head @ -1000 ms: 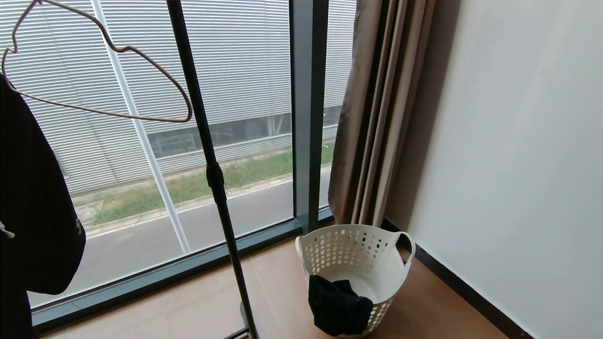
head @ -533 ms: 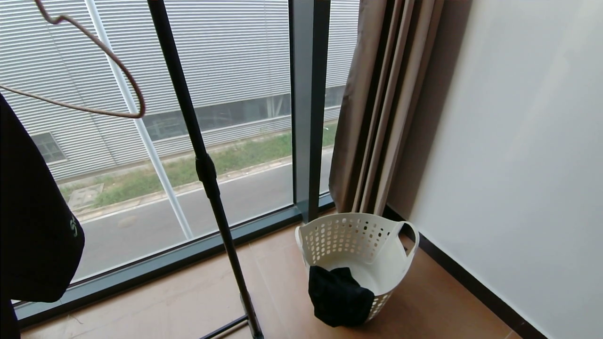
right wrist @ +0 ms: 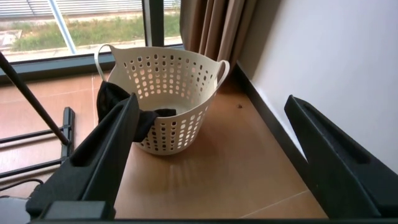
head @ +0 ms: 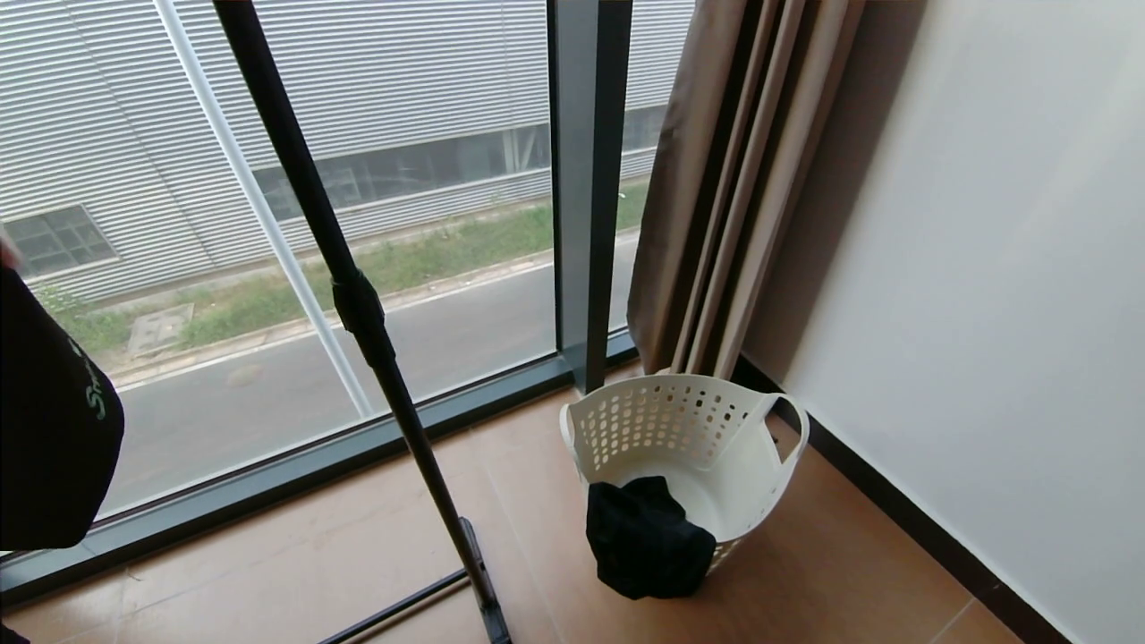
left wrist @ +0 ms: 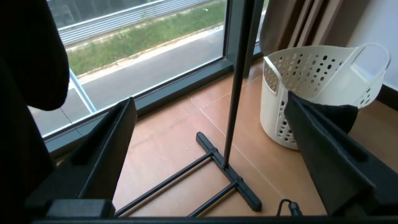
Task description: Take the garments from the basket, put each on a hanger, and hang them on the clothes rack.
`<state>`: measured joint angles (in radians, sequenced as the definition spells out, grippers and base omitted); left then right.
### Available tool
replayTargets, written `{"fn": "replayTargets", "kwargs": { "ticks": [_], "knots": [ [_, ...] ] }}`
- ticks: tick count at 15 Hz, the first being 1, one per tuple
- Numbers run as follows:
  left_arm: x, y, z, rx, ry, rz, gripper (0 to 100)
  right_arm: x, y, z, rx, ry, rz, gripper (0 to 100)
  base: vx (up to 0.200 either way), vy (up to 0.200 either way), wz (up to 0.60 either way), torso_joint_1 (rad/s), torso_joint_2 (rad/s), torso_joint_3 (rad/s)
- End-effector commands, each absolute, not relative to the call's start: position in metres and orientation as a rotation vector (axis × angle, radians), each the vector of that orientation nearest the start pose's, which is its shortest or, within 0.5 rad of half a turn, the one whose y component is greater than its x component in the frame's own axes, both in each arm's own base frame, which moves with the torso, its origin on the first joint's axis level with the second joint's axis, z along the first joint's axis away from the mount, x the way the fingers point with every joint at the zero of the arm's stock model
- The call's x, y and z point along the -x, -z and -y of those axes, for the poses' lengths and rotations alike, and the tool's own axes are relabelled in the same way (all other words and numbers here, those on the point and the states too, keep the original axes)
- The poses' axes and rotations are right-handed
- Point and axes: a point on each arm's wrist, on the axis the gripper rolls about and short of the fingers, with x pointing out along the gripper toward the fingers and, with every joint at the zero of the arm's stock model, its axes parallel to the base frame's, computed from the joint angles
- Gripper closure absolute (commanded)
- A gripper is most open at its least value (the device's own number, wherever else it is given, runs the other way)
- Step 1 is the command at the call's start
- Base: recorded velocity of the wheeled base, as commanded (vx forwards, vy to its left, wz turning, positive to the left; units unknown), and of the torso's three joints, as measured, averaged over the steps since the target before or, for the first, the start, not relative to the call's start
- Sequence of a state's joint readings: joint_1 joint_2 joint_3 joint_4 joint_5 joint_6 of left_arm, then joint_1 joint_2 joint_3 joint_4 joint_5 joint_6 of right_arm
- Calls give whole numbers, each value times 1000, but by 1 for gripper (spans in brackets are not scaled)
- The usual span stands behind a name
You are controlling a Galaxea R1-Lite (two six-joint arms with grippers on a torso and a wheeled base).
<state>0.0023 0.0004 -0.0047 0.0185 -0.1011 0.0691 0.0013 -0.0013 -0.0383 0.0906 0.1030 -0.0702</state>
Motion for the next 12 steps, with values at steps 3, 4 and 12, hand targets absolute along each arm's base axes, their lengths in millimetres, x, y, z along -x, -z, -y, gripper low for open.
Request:
{"fn": "replayTargets", "kwargs": {
  "ticks": [3, 4, 12],
  "knots": [
    [23, -75, 2, -68, 99, -10, 0, 26, -77, -2, 68, -106, -48, 0, 0, 0, 0, 1, 5, -194],
    [23, -75, 2, -68, 99, -10, 0, 26, -77, -2, 68, -106, -48, 0, 0, 0, 0, 2, 2, -198],
    [23, -75, 2, -68, 99, -10, 0, 26, -77, -2, 68, -106, -48, 0, 0, 0, 0, 6, 2, -198]
  ]
}}
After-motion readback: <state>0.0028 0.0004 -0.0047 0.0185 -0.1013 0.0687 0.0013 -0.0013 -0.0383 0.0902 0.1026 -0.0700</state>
